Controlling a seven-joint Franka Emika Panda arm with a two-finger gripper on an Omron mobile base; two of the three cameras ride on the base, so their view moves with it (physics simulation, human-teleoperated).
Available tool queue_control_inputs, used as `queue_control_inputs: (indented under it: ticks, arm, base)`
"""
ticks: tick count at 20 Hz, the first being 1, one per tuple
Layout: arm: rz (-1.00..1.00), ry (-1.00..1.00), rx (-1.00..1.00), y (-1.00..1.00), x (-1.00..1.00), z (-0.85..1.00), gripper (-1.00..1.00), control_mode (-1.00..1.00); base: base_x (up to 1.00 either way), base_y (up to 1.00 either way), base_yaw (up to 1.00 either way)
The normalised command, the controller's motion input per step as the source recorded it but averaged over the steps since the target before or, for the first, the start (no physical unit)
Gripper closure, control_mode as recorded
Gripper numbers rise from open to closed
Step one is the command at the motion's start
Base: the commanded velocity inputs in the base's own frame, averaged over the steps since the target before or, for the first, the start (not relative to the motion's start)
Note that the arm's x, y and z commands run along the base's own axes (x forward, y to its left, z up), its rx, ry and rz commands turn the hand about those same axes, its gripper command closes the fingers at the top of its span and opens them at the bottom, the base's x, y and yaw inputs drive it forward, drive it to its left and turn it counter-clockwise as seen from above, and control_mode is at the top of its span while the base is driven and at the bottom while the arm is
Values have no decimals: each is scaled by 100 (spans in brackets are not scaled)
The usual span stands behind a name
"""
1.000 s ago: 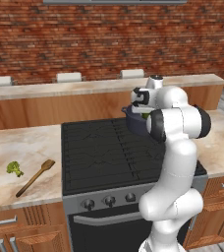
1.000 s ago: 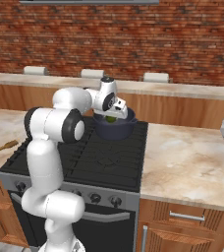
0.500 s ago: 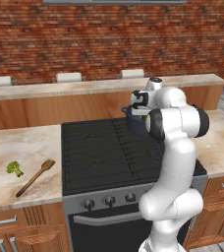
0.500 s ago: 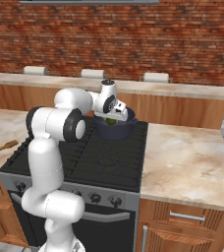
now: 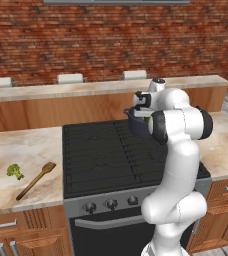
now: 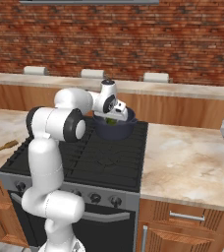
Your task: Put the lime and broccoli in the pot. Retrieve the spatula and lightly stir the vegetables in the pot.
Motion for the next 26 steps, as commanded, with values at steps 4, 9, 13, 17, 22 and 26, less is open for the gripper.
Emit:
queue_control_inputs:
  ticks: [4, 9, 13, 17, 22, 26]
  arm:
    - [0, 0, 0, 0, 0, 24, -100, -100]
    - [0, 0, 0, 0, -17, 39, -100, -100]
    - [3, -1, 0, 0, -84, 24, -100, -100]
    - [6, -1, 0, 0, -100, 0, -100, -100]
    - [6, -1, 0, 3, -100, 1, -100, -100]
    - [9, -4, -1, 21, -100, 16, -100, -100]
  base:
    - [0, 0, 0]
    - [0, 0, 0]
    - [0, 0, 0]
    - [0, 0, 0]
    - [0, 0, 0]
    - [0, 0, 0]
